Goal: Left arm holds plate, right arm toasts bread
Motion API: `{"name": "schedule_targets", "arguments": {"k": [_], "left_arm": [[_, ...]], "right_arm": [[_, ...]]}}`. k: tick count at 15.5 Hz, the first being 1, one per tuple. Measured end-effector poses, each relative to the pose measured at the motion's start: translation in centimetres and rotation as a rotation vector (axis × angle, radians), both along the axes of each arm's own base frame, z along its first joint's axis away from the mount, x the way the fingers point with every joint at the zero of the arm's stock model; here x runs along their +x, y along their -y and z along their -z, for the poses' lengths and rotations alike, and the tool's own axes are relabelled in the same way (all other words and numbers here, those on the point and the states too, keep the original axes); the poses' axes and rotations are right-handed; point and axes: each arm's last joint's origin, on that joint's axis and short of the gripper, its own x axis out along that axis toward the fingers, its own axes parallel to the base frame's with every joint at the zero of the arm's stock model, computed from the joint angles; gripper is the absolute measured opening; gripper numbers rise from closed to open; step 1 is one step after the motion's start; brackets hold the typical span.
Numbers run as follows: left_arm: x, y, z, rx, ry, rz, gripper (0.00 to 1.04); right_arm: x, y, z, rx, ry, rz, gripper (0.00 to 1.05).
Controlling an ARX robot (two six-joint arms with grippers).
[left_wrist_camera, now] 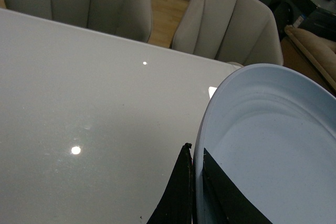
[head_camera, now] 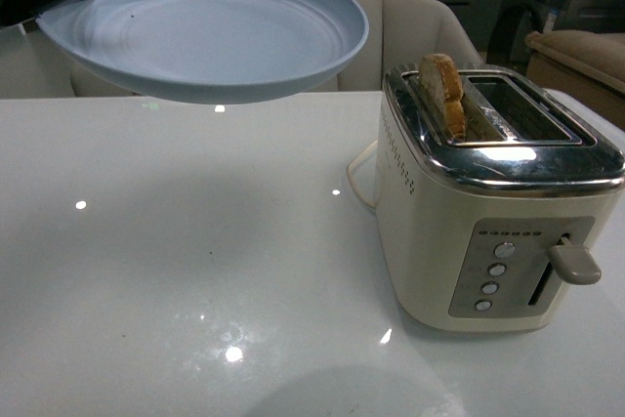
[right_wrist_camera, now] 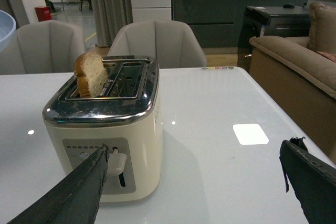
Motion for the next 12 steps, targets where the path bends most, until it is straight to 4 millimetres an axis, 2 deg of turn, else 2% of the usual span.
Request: {"name": "schedule_targets", "arguments": {"k": [3,5,9,12], "left_arm": [[0.5,-0.8,0.2,-0.004,0.008,-0.024,0.03],[1.3,-1.9,1.5,0.006,-0.021,-0.074,0.03],[3.2,-3.5,5.3,0.032,-0.097,-0.132,0.03],[4.1,-5.0,9.7,0.054,-0.204,-0.186,0.03]], "right_arm": [[0.0,0.0,0.0,0.000,0.000,0.000,0.98],[0.0,0.0,0.0,0.000,0.000,0.000,0.98],[0.0,0.0,0.0,0.000,0.000,0.000,0.98],[0.0,0.0,0.0,0.000,0.000,0.000,0.98]]}}
